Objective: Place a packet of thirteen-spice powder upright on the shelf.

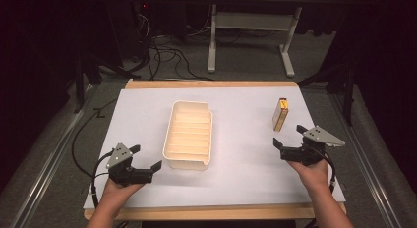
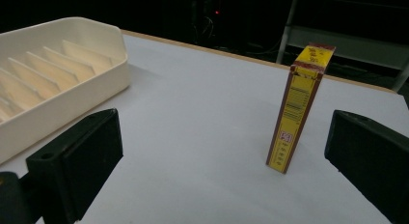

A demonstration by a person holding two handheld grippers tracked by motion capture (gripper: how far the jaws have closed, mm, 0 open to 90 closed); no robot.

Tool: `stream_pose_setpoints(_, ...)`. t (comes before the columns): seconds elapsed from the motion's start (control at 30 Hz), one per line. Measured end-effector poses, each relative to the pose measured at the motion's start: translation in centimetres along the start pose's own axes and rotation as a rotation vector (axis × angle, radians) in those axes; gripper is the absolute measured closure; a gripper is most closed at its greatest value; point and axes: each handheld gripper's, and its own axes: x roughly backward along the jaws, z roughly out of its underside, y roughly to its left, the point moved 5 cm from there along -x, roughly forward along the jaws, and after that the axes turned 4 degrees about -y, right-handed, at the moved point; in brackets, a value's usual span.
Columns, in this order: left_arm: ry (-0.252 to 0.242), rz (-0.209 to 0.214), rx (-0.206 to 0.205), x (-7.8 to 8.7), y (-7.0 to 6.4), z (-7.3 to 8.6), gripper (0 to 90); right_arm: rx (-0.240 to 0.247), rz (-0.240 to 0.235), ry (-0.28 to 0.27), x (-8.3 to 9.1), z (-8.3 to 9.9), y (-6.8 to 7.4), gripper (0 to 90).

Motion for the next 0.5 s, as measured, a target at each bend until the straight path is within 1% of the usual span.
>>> stream_pose_setpoints(0.07, -0.002, 0.013, -0.004, 0.2, 0.0, -0.1, 0.8, -0.007, 0.014, 0.006, -0.5, -0.2, -0.5, 0.1)
stream_pose_setpoints(0.1, 0.005, 0.014, -0.014, 0.2, 0.0, -0.1, 0.9, -0.016, 0.031, 0.01, -0.9, -0.3, -1.1, 0.1)
stream_pose_setpoints(0.13, 0.005, 0.014, -0.014, 0.2, 0.0, -0.1, 1.0, -0.017, 0.036, 0.012, -1.1, -0.3, -1.3, 0.1)
stream_pose_setpoints(0.17, 0.014, 0.017, -0.018, 0.1, 0.0, -0.1, 1.0, -0.023, 0.05, 0.016, -1.4, -0.3, -1.8, 0.1)
stream_pose_setpoints(0.23, 0.018, 0.022, -0.021, 0.0, 0.0, 0.1, 2.2, -0.029, 0.062, 0.033, -2.0, -0.3, -2.5, 0.1)
stream_pose_setpoints(0.27, 0.018, 0.022, -0.021, 0.0, 0.0, 0.1, 2.5, -0.029, 0.062, 0.033, -2.0, -0.3, -2.5, 0.1)
stream_pose_setpoints(0.3, 0.026, 0.023, -0.029, 0.0, 0.0, 0.3, 2.6, -0.03, 0.078, 0.05, -2.7, -0.2, -3.1, 0.1)
stream_pose_setpoints(0.33, 0.026, 0.023, -0.029, 0.0, 0.0, 0.3, 2.6, -0.038, 0.08, 0.053, -2.9, -0.2, -3.2, 0.1)
stream_pose_setpoints(0.37, 0.027, 0.022, -0.045, -0.1, -0.1, 0.5, 2.5, -0.042, 0.087, 0.058, -3.4, -0.1, -3.6, 0.1)
stream_pose_setpoints(0.43, 0.024, 0.023, -0.044, -0.1, 0.0, 0.4, 4.0, -0.049, 0.096, 0.077, -4.0, 0.1, -4.0, 0.1)
stream_pose_setpoints(0.5, 0.024, 0.022, -0.05, -0.2, 0.1, 0.5, 4.9, -0.061, 0.103, 0.079, -4.5, 0.2, -4.3, 0.1)
